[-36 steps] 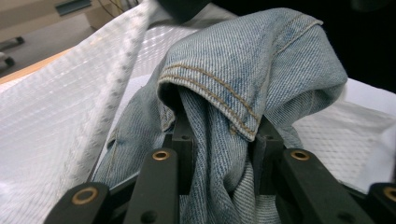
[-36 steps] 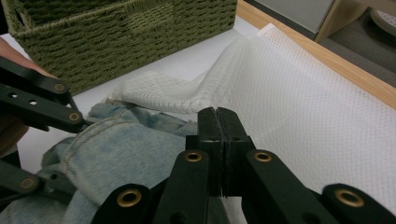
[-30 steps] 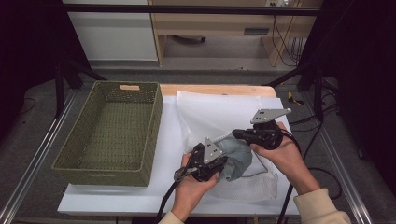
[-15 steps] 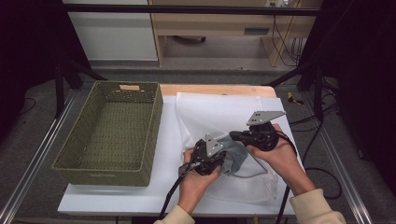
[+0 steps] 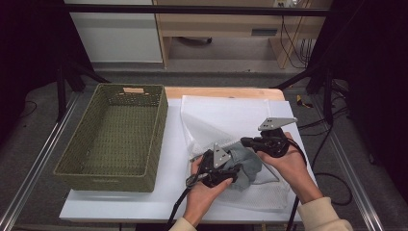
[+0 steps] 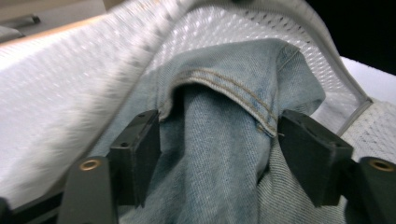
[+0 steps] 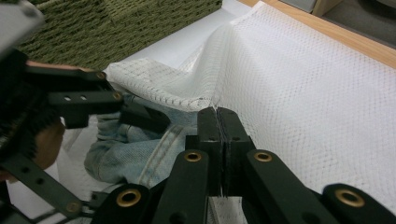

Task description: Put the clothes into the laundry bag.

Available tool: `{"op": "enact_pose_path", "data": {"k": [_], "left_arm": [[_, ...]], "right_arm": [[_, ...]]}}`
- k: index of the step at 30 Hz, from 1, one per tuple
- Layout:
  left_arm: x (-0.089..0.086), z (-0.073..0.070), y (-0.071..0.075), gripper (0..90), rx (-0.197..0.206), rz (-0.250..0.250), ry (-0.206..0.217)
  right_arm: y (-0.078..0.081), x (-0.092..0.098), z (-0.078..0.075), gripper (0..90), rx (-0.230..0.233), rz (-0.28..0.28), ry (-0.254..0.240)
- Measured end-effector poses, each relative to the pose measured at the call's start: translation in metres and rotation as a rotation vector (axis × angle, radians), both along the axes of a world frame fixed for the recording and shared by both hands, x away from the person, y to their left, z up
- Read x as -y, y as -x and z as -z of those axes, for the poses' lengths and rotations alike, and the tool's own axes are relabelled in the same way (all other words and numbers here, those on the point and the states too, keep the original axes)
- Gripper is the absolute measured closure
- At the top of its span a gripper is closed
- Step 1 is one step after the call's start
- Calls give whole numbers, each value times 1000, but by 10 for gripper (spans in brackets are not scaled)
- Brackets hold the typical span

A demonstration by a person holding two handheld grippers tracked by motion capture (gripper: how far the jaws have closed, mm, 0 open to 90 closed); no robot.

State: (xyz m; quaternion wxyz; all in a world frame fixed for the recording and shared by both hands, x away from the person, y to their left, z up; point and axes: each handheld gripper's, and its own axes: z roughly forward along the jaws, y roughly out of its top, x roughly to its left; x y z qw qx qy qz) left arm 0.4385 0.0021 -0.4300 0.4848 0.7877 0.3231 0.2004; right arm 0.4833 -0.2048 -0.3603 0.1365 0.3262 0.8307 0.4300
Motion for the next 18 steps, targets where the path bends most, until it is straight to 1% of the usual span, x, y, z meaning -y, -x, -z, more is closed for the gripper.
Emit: {"op": "enact_pose_path", "data": {"k": [3, 4, 5, 7, 9, 11, 13, 15, 17, 18], "left_arm": [[-11, -10, 3, 283, 41, -10, 57], [-15, -13, 5, 282, 49, 0, 77], [-19, -17, 8, 281, 56, 15, 86], [-27, -20, 16, 278, 78, 26, 78], [-35, -21, 22, 272, 77, 33, 76], [-43, -20, 29, 265, 76, 29, 71], [-51, -19, 37, 264, 81, 35, 74], [-56, -18, 43, 264, 95, 29, 71], [-60, -20, 46, 262, 99, 41, 51], [-63, -22, 48, 255, 104, 40, 44]], "right_arm": [[1, -1, 1, 895, 3, 4, -12], [2, -1, 2, 896, 3, 2, -15], [3, -1, 2, 895, 4, 2, -14], [5, -3, 3, 895, 7, -8, -10], [7, -5, 3, 892, -2, -8, -13], [9, -7, 5, 888, -13, -10, -15], [13, -10, 6, 886, -18, -14, -11], [17, -13, 8, 885, -23, -29, -20], [21, -17, 9, 886, -21, -41, -18], [23, -18, 9, 888, -16, -48, -20]]}}
